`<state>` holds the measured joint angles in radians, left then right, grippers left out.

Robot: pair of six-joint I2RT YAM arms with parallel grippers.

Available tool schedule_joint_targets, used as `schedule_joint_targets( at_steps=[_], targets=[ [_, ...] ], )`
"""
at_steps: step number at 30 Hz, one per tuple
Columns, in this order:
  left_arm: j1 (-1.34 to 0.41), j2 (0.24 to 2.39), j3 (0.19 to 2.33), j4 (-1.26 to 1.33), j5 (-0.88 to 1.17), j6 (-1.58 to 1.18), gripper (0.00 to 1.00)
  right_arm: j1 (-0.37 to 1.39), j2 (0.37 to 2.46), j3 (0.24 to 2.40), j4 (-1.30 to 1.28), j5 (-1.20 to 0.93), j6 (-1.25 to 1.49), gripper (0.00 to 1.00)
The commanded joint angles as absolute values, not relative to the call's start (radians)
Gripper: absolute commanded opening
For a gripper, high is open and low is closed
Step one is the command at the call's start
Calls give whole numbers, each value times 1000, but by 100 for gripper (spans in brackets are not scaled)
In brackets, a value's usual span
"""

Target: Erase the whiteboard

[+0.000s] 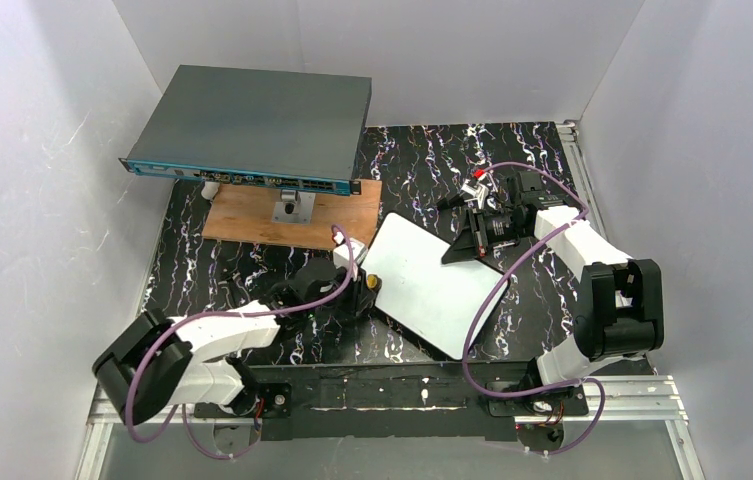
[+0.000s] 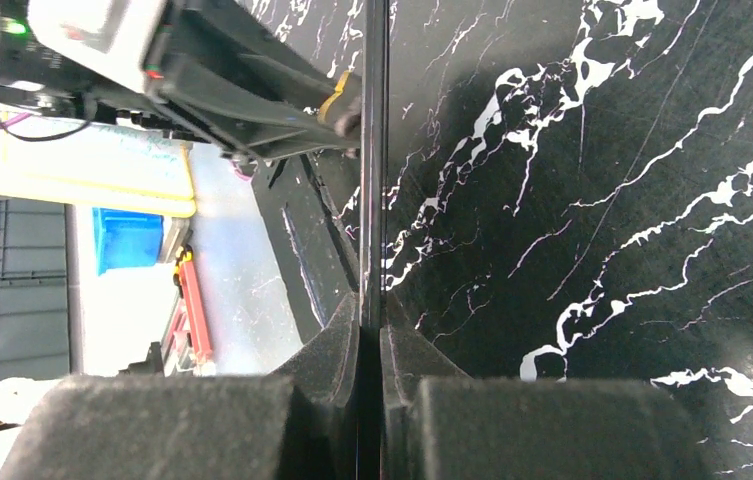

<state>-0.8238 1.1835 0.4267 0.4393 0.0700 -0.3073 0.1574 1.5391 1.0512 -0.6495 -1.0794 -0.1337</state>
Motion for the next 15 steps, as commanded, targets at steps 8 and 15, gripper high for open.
schedule_joint_targets(
  at_steps=[8, 15],
  targets=[
    [-792, 1210, 341, 601, -158, -256, 0, 170, 1519, 1112, -697, -1216, -161, 1],
    [-784, 1009, 283, 546, -115, -296, 0, 175, 1491, 1128, -730, -1195, -205, 1]
  ],
)
